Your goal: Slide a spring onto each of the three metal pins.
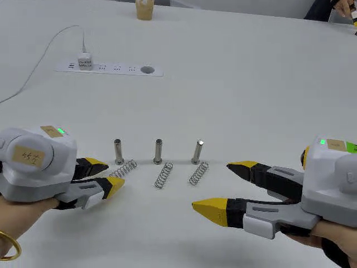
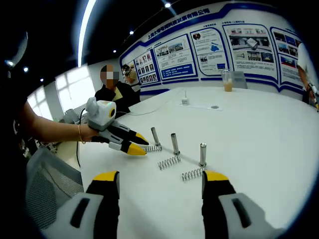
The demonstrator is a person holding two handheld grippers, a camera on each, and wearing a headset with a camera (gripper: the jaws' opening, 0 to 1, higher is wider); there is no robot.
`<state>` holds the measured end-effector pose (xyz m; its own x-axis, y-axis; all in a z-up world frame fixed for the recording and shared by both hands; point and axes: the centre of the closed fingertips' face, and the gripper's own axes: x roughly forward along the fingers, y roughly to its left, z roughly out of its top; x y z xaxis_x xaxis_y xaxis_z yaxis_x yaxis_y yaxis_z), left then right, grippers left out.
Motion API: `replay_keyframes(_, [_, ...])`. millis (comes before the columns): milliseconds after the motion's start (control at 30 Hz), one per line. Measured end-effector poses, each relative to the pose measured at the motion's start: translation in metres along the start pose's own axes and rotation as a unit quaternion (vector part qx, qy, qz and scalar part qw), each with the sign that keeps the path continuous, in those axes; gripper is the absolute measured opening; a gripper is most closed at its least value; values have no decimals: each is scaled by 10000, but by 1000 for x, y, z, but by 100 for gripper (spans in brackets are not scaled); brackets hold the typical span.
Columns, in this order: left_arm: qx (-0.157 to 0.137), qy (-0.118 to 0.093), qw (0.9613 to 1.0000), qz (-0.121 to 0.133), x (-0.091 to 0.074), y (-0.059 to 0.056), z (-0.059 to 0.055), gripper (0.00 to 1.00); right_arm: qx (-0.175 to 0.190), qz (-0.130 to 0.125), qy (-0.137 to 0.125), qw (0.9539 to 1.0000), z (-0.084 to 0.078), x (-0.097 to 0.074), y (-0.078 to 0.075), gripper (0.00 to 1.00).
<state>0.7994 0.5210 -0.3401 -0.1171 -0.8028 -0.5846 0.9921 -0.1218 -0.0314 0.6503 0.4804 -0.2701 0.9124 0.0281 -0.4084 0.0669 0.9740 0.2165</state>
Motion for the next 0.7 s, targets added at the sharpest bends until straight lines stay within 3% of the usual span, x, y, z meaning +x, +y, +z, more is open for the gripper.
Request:
replay_keyframes(433, [-10,55,10000,-38,6,2,-2,13,60,-89,78,9999,-6,1,-3,68])
replay_keyframes(700, [325,101,9994,-50,5,-3,-3,11,123,-137,106,9998,-8,2,-4,67])
